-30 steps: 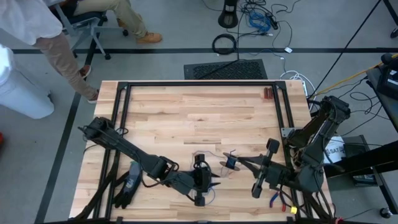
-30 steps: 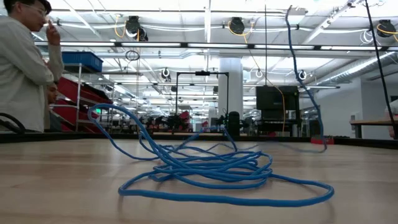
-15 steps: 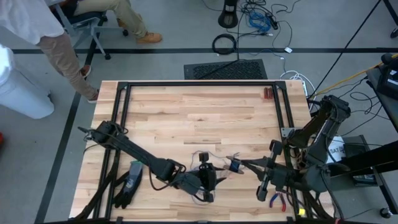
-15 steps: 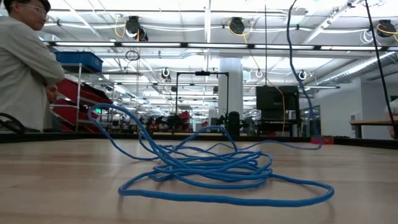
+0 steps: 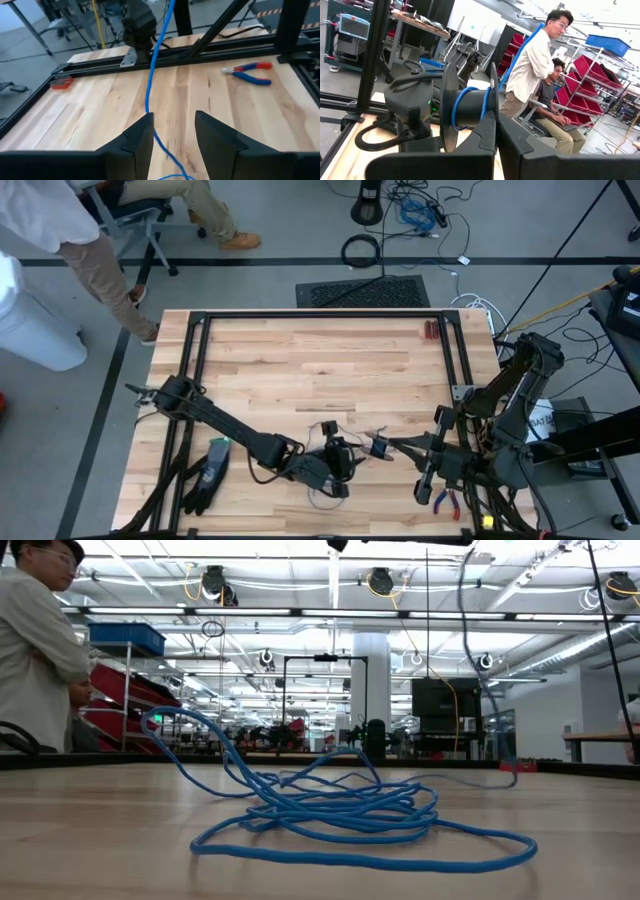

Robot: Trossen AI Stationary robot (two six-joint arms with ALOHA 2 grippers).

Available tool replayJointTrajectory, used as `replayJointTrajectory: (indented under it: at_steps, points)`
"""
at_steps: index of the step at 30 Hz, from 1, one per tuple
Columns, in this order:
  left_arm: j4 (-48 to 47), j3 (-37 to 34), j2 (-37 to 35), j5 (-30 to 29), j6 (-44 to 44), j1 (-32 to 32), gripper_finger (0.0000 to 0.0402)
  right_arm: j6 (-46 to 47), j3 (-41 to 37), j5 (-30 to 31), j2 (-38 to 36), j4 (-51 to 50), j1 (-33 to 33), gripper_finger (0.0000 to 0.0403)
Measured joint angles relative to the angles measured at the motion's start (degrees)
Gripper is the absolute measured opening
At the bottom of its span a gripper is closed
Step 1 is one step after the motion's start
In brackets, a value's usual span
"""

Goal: Coil cords
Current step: Coil the blue wire onto the spool

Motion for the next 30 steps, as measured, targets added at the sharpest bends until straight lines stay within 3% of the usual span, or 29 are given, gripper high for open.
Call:
replayJointTrajectory:
  at_steps: [15, 24, 30]
  points:
    - [-0.4, 0.0, 0.5, -1.7, 0.0, 0.1, 0.0138, 0.0, 0.0, -1.5, 0.0, 0.1, 0.0, 0.0000]
    - [-1.8, 0.0, 0.6, -1.9, 0.0, 0.4, 0.0081, 0.1, 0.0, -1.6, 0.0, 0.1, 0.0, 0.0000]
    - [-2.0, 0.0, 0.6, -1.9, 0.1, 0.4, 0.0018, 0.0, 0.0, -1.5, 0.0, 0.1, 0.0, 0.0000]
